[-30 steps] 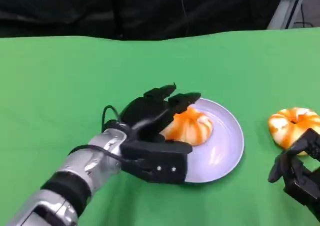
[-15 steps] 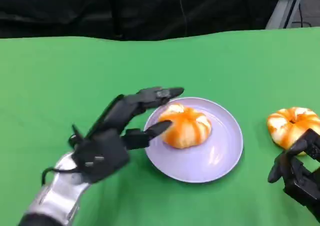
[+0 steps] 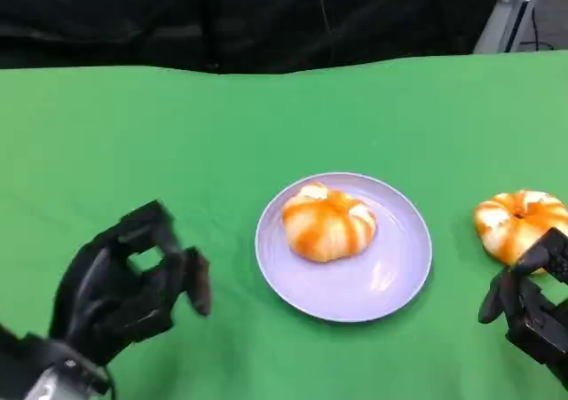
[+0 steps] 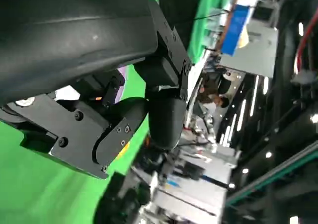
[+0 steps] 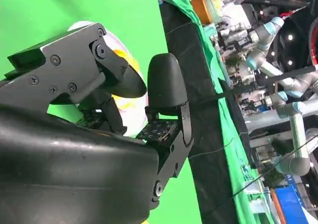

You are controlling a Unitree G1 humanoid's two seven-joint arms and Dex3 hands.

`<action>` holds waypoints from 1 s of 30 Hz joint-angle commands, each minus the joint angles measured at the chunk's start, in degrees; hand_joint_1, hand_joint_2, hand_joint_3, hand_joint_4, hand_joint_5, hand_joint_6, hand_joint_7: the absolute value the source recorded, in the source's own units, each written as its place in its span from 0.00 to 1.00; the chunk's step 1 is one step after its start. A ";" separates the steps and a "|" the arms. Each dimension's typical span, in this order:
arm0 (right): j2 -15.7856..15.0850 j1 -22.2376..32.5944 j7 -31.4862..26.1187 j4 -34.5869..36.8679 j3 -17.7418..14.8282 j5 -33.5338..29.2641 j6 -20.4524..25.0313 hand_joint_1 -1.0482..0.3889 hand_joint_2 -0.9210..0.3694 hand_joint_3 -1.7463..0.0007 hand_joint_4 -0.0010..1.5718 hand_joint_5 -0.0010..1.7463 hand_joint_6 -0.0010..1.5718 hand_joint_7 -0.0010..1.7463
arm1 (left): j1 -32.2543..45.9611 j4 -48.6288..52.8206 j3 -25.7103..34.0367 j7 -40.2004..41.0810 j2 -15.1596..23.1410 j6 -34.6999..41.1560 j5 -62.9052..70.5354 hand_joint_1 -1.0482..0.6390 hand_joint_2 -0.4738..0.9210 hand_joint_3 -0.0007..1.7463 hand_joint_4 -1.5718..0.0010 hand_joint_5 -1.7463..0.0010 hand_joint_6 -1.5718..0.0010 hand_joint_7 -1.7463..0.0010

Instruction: Grasp the bread from the table and place it into the plate.

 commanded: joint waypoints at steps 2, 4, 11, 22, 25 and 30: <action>-0.61 0.79 0.21 -1.31 -0.39 0.98 0.29 0.67 0.24 0.37 0.51 1.00 0.44 0.90 | -0.36 5.86 4.24 -6.25 -0.01 5.72 -2.98 0.54 0.75 0.59 0.44 0.00 0.47 0.07; -0.51 1.20 0.09 -1.74 -0.38 1.01 0.50 0.68 0.24 0.37 0.51 1.00 0.44 0.90 | -0.96 7.26 5.11 -7.86 -0.15 6.31 -2.62 0.54 0.78 0.55 0.45 0.00 0.47 0.07; -0.29 1.74 0.02 -2.07 -0.32 0.93 0.25 0.69 0.22 0.38 0.50 1.00 0.44 0.90 | -1.93 8.47 8.13 -6.98 -1.37 9.34 -2.08 0.56 0.75 0.60 0.45 0.00 0.49 0.04; -0.55 1.24 -0.03 -1.26 -0.18 0.53 0.28 0.69 0.22 0.37 0.50 1.00 0.43 0.91 | -3.56 9.76 10.88 -4.46 -3.33 10.47 -0.28 0.59 0.63 0.79 0.44 0.00 0.52 0.00; -0.53 1.32 -0.38 -1.58 -0.08 0.28 0.41 0.68 0.22 0.37 0.51 1.00 0.43 0.91 | -3.40 9.08 10.92 -3.25 -3.89 10.47 0.39 0.60 0.62 0.81 0.44 0.00 0.51 0.01; -0.74 1.13 -0.05 -1.16 -0.25 0.61 0.27 0.68 0.23 0.37 0.51 1.00 0.43 0.91 | -3.59 9.24 10.92 -3.44 -4.13 10.45 0.91 0.59 0.60 0.82 0.44 0.00 0.51 0.00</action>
